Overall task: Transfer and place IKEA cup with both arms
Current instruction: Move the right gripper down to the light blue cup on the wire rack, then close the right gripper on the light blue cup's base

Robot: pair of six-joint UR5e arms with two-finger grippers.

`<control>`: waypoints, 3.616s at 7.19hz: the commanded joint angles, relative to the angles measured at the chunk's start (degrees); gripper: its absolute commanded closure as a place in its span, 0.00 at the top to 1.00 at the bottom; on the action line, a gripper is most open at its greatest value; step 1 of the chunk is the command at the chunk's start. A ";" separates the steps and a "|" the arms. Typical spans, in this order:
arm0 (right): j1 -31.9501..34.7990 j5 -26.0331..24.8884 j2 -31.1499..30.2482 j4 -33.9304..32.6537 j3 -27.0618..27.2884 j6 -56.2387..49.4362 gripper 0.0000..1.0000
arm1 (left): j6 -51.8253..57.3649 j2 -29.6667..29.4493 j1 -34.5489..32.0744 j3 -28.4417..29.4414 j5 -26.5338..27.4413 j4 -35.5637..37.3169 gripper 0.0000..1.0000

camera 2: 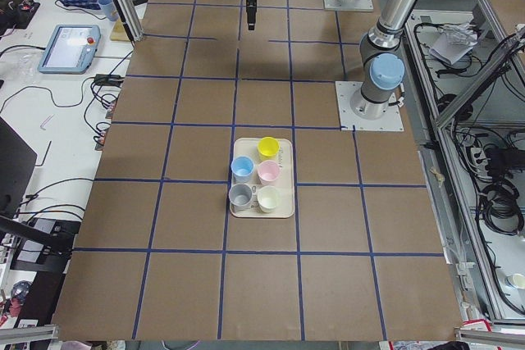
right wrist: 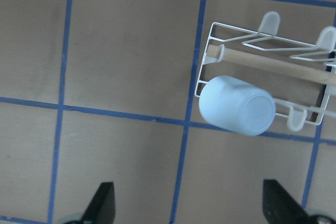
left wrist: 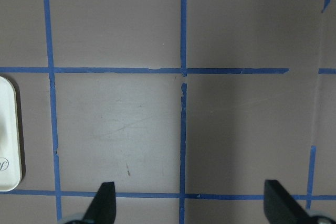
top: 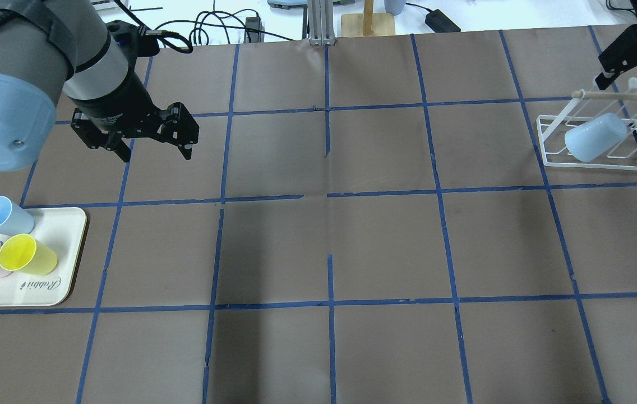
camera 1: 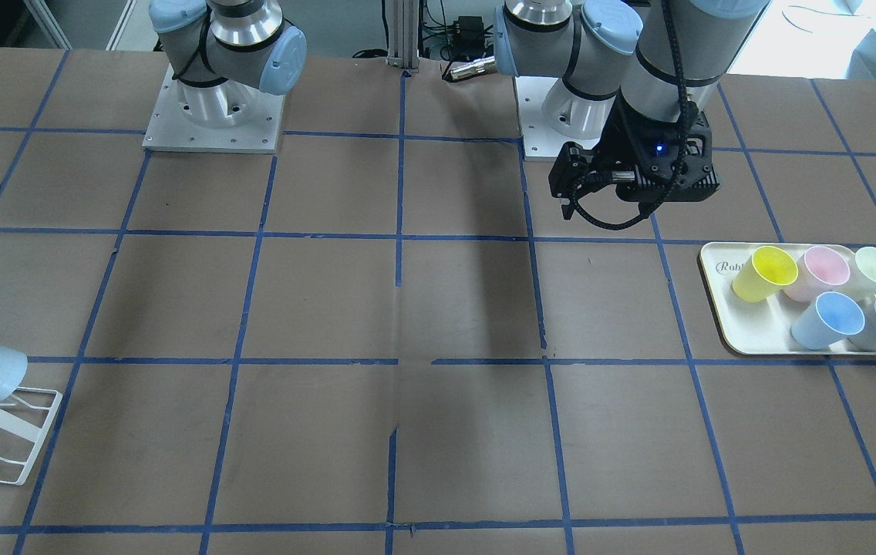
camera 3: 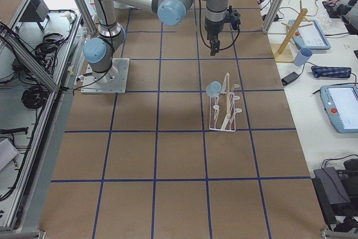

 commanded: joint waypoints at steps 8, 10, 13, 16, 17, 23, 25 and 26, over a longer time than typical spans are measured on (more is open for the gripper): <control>-6.60 5.68 12.06 -16.79 7.08 -21.93 1.00 | 0.00 0.07 0.10 -0.19 -0.07 0.21 1.00; -6.42 5.60 11.71 -16.79 7.08 -21.57 1.00 | 0.09 0.07 0.19 -0.19 -0.07 0.30 1.00; -6.07 5.51 11.88 -16.79 6.81 -22.27 1.00 | 0.00 -0.01 0.19 -0.28 -0.07 0.56 1.00; -6.07 7.44 13.55 -16.97 6.99 -23.41 1.00 | -0.08 0.08 0.19 -0.19 -0.07 0.74 1.00; -6.07 7.44 13.99 -17.49 6.99 -23.51 1.00 | -0.08 0.08 0.10 -0.19 -0.07 0.74 1.00; -6.07 7.35 14.52 -17.50 6.99 -23.68 0.73 | -0.08 0.08 0.28 -0.10 0.01 0.74 1.00; -6.07 7.18 14.26 -17.32 6.90 -23.59 0.62 | -0.17 0.08 0.27 -0.11 0.01 0.82 1.00; -6.07 7.09 14.00 -17.32 6.82 -23.68 0.58 | -0.17 0.08 0.19 -0.11 0.01 1.00 1.00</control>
